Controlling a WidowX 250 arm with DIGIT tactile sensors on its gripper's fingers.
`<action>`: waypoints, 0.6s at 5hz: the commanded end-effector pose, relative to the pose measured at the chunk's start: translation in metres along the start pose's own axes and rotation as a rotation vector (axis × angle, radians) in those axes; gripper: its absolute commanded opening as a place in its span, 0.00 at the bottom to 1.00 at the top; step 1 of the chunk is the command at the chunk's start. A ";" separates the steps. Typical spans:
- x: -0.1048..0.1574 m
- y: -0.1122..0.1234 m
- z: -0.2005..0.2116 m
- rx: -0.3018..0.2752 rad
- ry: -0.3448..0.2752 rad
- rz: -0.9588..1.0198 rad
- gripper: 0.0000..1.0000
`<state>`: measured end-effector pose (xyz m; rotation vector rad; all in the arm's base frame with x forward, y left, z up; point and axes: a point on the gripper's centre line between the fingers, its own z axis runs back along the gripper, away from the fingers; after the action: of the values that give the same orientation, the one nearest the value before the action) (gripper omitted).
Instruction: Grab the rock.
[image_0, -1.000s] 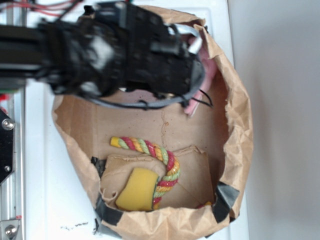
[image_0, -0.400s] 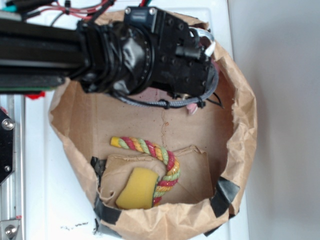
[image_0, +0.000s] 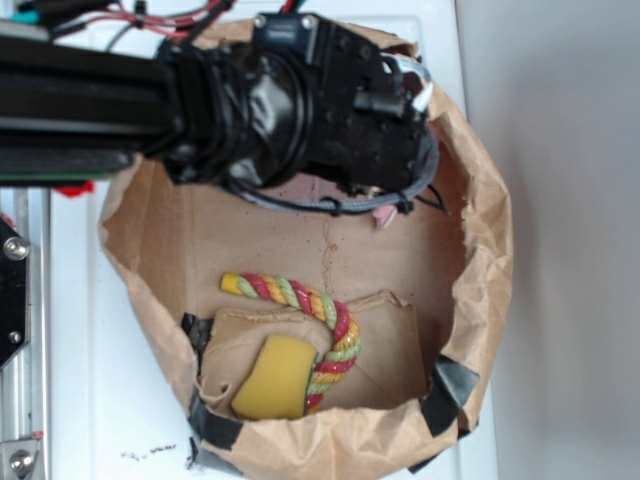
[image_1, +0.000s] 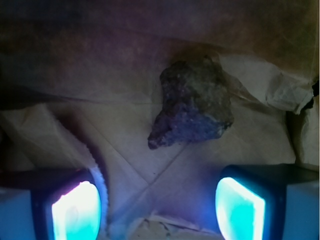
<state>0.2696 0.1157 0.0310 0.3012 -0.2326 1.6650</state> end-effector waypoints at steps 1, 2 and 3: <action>0.019 0.029 0.041 -0.069 0.074 0.008 1.00; 0.019 0.033 0.045 -0.082 0.070 0.006 1.00; 0.021 0.040 0.043 -0.105 0.067 0.000 1.00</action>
<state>0.2435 0.1016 0.0581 0.2125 -0.1941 1.6097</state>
